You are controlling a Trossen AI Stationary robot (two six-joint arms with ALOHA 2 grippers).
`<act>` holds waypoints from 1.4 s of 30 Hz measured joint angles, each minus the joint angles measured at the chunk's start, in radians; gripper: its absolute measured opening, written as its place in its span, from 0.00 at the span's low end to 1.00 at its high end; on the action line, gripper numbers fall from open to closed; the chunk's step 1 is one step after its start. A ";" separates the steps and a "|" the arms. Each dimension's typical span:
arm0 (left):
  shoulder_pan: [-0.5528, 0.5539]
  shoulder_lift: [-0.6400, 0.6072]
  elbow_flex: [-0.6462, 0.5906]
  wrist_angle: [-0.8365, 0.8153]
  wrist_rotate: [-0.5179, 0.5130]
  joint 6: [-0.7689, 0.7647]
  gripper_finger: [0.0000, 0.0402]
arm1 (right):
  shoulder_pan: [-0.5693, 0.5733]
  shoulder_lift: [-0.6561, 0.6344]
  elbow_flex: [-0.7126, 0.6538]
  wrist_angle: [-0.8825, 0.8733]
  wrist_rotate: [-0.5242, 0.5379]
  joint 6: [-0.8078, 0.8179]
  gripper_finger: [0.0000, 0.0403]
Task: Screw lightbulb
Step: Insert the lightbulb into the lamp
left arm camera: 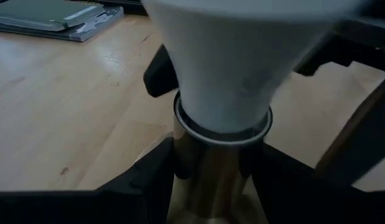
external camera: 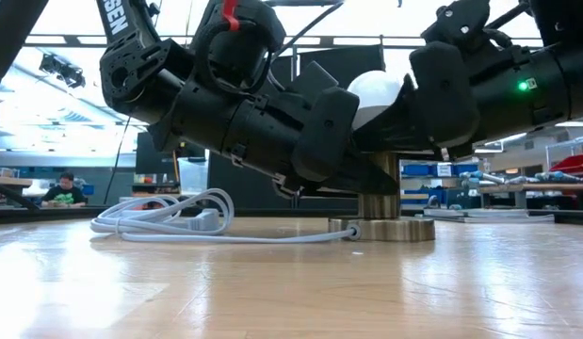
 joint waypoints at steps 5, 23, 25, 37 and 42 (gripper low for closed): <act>0.000 0.000 0.002 -0.001 -0.006 -0.004 0.49 | 0.009 -0.097 -0.092 -0.007 -0.069 -0.019 0.87; 0.000 -0.001 0.001 -0.004 0.137 0.052 0.49 | -0.130 -0.272 -0.502 0.364 -0.508 -0.144 0.77; 0.000 -0.002 0.001 -0.011 0.138 0.051 0.49 | -0.131 -0.272 -0.499 0.368 -0.508 -0.142 0.77; -0.004 -0.002 0.000 -0.002 0.142 0.044 0.49 | -0.132 -0.272 -0.437 0.374 -0.497 -0.149 0.77; -0.013 -0.002 -0.001 -0.001 0.146 0.045 0.49 | -0.133 -0.272 -0.433 0.372 -0.454 -0.086 0.77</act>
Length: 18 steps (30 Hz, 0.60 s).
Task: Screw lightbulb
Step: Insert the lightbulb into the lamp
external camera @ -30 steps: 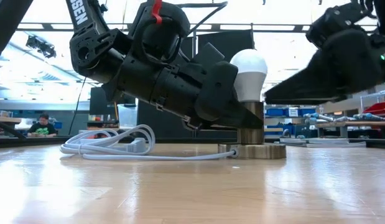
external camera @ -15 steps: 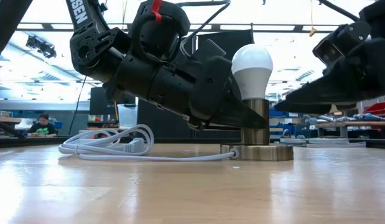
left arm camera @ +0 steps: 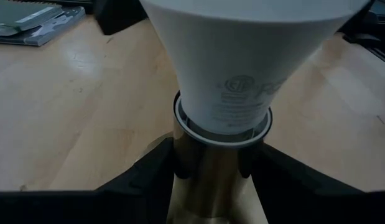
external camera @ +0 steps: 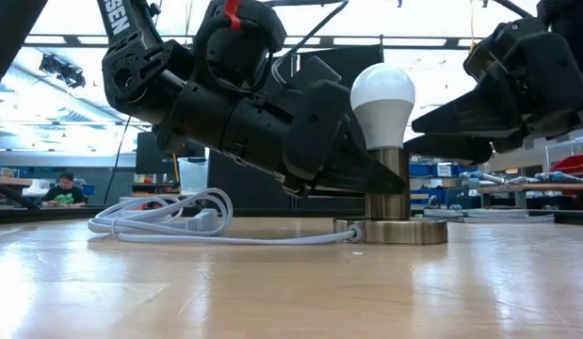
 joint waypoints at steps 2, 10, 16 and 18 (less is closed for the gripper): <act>-0.001 0.000 0.000 0.000 0.009 0.001 0.49 | 0.000 0.000 0.000 0.000 0.009 0.034 0.77; -0.001 0.000 0.000 0.001 0.036 0.004 0.49 | 0.009 0.000 0.000 -0.008 -0.004 0.071 0.77; -0.001 0.000 0.000 0.001 0.045 0.003 0.49 | 0.022 0.000 0.000 -0.017 -0.025 0.067 0.77; -0.001 0.001 0.000 0.002 0.058 0.002 0.49 | 0.022 0.000 0.000 -0.033 -0.040 0.067 0.77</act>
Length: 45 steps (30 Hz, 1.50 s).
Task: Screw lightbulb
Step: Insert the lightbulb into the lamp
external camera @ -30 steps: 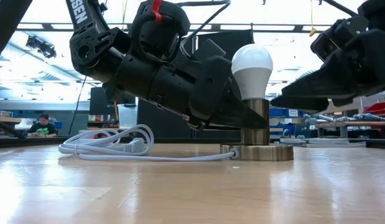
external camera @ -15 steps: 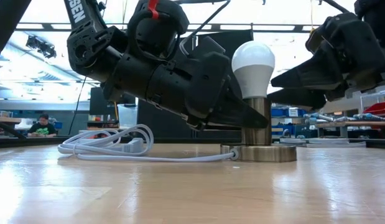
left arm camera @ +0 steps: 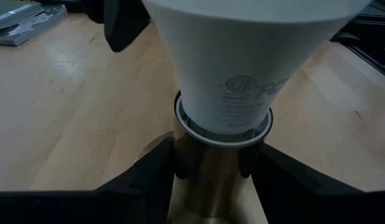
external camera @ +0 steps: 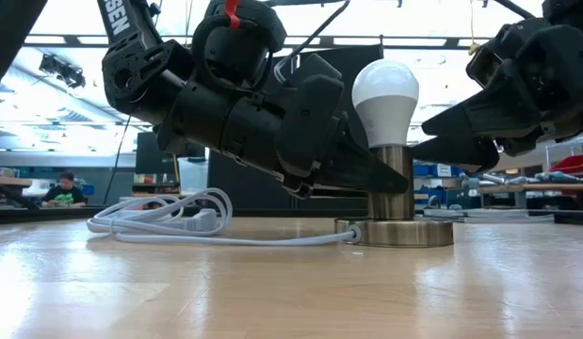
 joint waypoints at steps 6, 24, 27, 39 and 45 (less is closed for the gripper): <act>0.000 0.000 0.000 0.000 0.004 -0.001 0.49 | 0.000 0.000 0.000 -0.042 -0.051 0.004 0.77; 0.000 0.000 0.000 0.000 0.060 -0.004 0.49 | 0.002 0.000 0.000 -0.045 -0.125 -0.076 0.77; 0.000 0.000 0.000 -0.003 0.076 -0.004 0.49 | 0.002 0.000 0.000 -0.058 -0.125 -0.073 0.77; 0.000 -0.001 0.002 -0.021 0.119 -0.003 0.49 | -0.007 0.000 0.040 -0.078 -0.262 -0.087 0.84; 0.000 -0.001 0.001 -0.021 0.119 -0.002 0.49 | -0.008 0.000 0.107 -0.167 -0.267 -0.184 0.87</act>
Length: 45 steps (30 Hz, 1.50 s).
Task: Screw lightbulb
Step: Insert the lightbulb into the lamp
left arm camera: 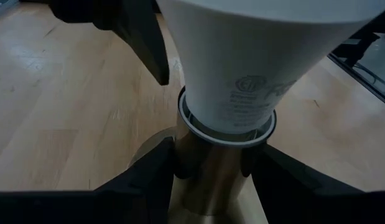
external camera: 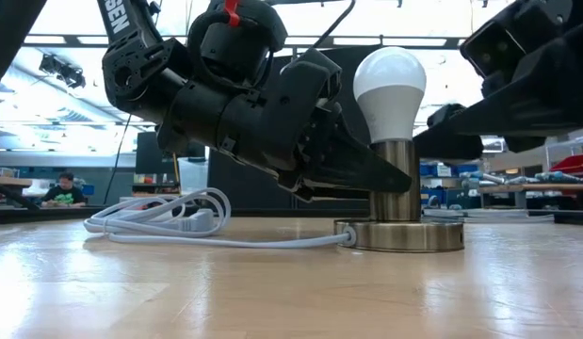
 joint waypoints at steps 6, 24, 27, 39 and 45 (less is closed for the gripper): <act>0.000 0.000 -0.001 0.002 0.023 -0.001 0.49 | -0.037 0.000 0.006 0.029 -0.014 -0.043 0.87; 0.000 0.000 -0.001 0.003 0.033 -0.001 0.49 | -0.059 0.000 0.037 0.019 -0.079 -0.081 0.87; 0.000 0.001 -0.001 0.003 0.034 -0.001 0.49 | -0.059 0.000 0.039 0.019 -0.100 -0.077 0.87; 0.000 0.001 -0.001 0.004 0.037 -0.001 0.49 | -0.054 0.000 0.058 0.009 -0.144 -0.060 0.83; -0.002 0.001 -0.001 0.004 0.041 -0.001 0.49 | -0.027 0.000 0.059 -0.003 -0.140 -0.035 0.82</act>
